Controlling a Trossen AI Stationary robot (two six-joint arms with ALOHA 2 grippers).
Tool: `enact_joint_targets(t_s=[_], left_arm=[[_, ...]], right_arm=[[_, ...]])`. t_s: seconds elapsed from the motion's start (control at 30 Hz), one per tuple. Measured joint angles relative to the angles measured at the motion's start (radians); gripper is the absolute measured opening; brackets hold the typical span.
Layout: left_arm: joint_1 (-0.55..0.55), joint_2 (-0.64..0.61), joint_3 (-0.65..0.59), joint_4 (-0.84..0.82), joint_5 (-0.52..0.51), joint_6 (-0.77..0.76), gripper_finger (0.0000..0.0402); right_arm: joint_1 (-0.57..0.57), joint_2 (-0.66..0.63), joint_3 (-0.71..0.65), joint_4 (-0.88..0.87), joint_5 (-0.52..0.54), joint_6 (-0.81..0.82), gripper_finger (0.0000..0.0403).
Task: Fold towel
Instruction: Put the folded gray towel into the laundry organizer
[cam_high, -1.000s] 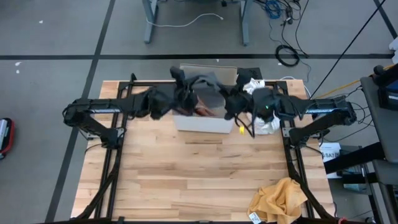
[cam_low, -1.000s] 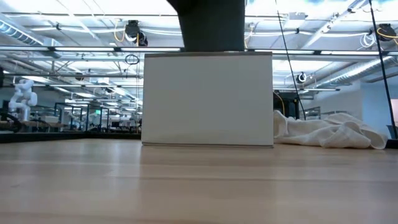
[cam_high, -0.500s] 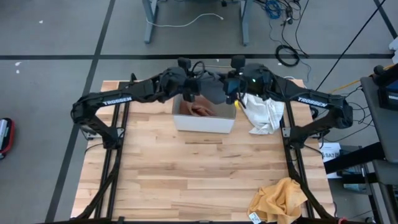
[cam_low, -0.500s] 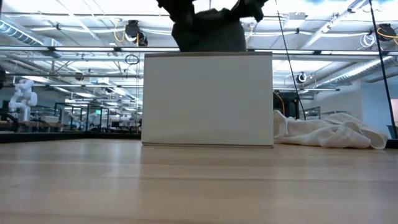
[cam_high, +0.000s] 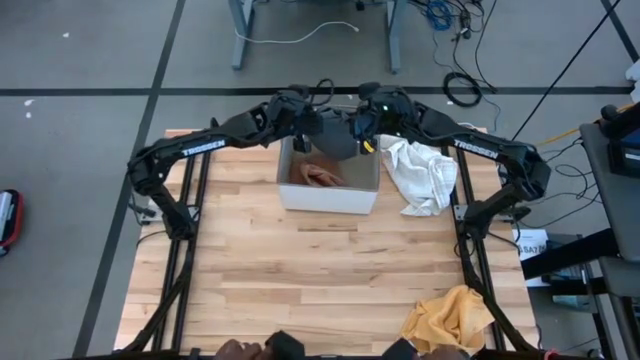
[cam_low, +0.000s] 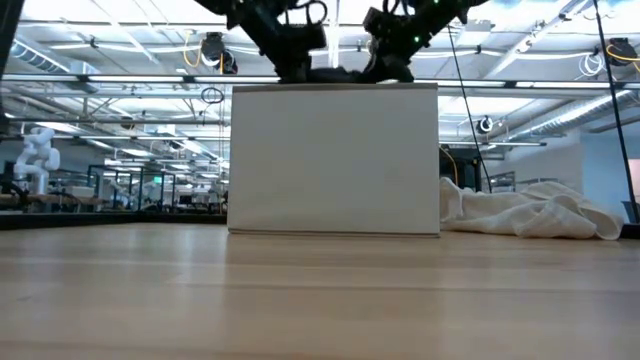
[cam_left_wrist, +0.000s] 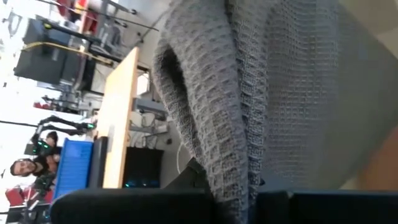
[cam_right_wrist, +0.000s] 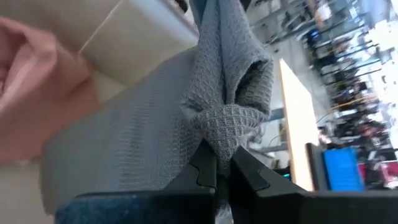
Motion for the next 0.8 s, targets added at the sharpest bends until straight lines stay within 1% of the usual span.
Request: enact_joint_targets(t_s=[0.1,0.13,0.23,0.33,0.47,0.6,0.7,0.8], left_arm=[[0.002,0.030,0.000,-0.001,0.004,-0.015,0.0010],[0.001,0.037,0.000,-0.008,0.020,-0.028,0.0011],[-0.006,0.045,0.000,-0.069,0.103,-0.070,0.0024],[-0.018,0.045,0.000,-0.121,0.167,-0.086,0.0038],[-0.038,0.045,-0.002,-0.216,0.204,-0.105,0.0052],[-0.061,0.045,-0.003,-0.262,0.226,-0.110,0.0058],[-0.083,0.045,-0.003,-0.293,0.238,-0.126,0.0059],[-0.108,0.045,-0.003,-0.317,0.243,-0.131,0.0059]], right_arm=[[-0.020,0.011,0.000,-0.030,-0.043,0.035,0.0004],[-0.026,0.012,0.000,-0.054,-0.071,0.051,0.0004],[-0.031,0.013,0.000,-0.138,-0.162,0.087,0.0004],[-0.031,0.013,0.000,-0.216,-0.214,0.117,0.0013],[-0.036,0.012,-0.004,-0.317,-0.329,0.171,0.0048],[-0.035,0.011,-0.004,-0.336,-0.445,0.244,0.0096],[-0.033,0.011,-0.004,-0.336,-0.463,0.279,0.0127],[-0.034,0.011,-0.004,-0.334,-0.464,0.306,0.0146]])
